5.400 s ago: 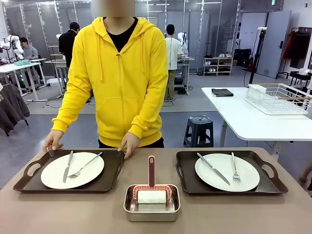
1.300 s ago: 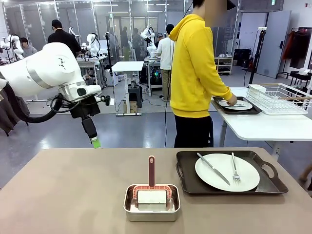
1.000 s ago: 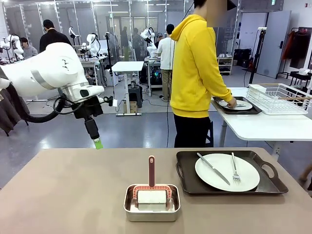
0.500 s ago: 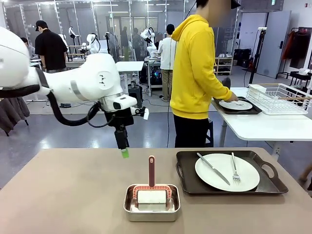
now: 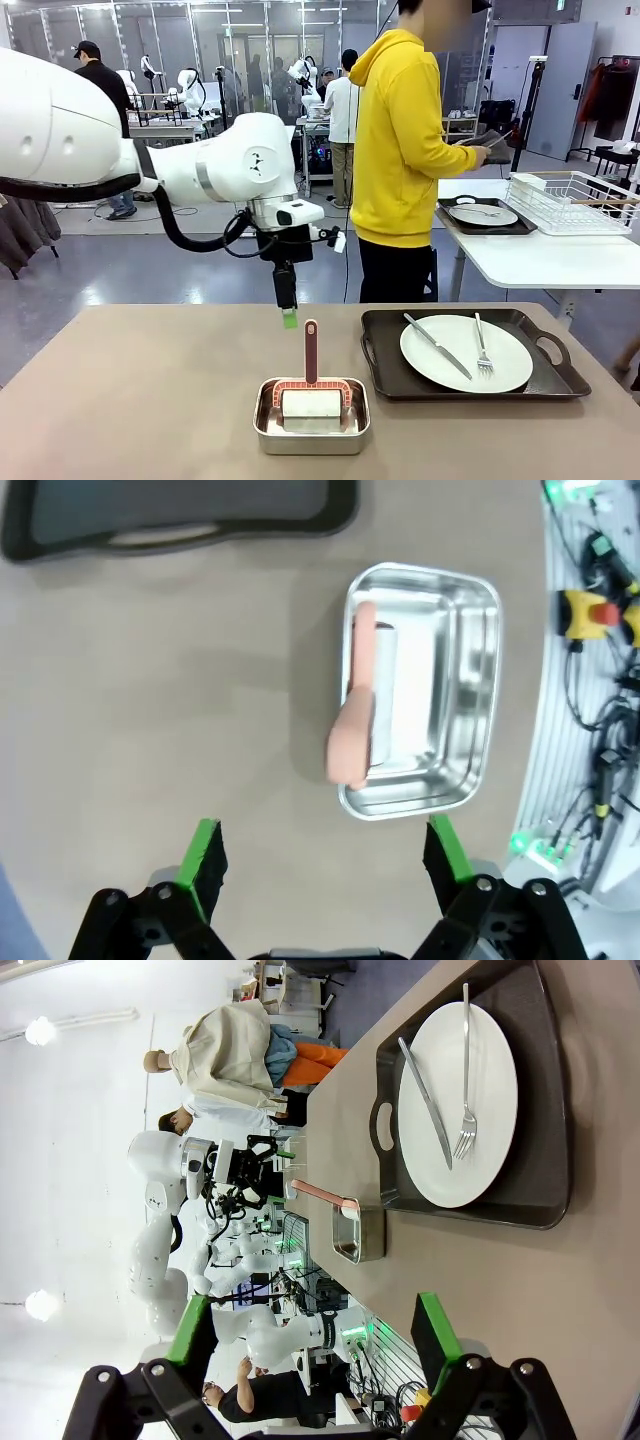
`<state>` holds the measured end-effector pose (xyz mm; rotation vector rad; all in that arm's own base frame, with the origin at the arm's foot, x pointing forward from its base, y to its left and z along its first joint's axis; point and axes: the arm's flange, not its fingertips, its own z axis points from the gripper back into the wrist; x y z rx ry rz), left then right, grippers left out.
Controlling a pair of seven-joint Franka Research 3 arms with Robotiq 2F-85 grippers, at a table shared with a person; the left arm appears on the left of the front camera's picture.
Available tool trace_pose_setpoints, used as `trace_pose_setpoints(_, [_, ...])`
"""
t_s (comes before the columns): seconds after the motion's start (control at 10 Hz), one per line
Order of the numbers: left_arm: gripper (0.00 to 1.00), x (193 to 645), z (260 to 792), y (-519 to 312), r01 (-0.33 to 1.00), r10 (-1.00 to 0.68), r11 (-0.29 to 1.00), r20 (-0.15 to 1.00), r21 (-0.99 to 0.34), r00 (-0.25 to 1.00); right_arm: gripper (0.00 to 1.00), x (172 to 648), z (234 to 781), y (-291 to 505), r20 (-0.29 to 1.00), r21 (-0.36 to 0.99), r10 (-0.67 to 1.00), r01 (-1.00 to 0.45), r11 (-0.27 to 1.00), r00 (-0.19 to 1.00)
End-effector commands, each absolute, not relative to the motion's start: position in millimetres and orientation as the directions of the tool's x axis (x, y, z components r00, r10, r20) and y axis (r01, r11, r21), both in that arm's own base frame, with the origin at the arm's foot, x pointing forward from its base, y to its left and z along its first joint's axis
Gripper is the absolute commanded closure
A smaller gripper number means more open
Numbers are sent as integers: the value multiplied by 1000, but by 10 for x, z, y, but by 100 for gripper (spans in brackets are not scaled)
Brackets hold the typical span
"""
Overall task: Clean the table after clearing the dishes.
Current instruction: When the left (or right) Handle tray is removed, use the left hand (or right hand) to clean the left (or right) side of the table with the Lint Roller.
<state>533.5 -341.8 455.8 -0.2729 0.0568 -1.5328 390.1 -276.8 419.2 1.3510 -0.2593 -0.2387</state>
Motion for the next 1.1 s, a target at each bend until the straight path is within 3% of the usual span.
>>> trace_pose_setpoints(0.0, [0,5425,4576,-3530,968,-996,20,84,-251,43,0,3880,4227,-2763,52,980,-315,13,199,948])
trace_pose_setpoints(1.0, [0,5272,4279,-3918,947,-1000,-25,-9,-320,-30,0,3880,4227,-2763,52,980,-315,13,199,948])
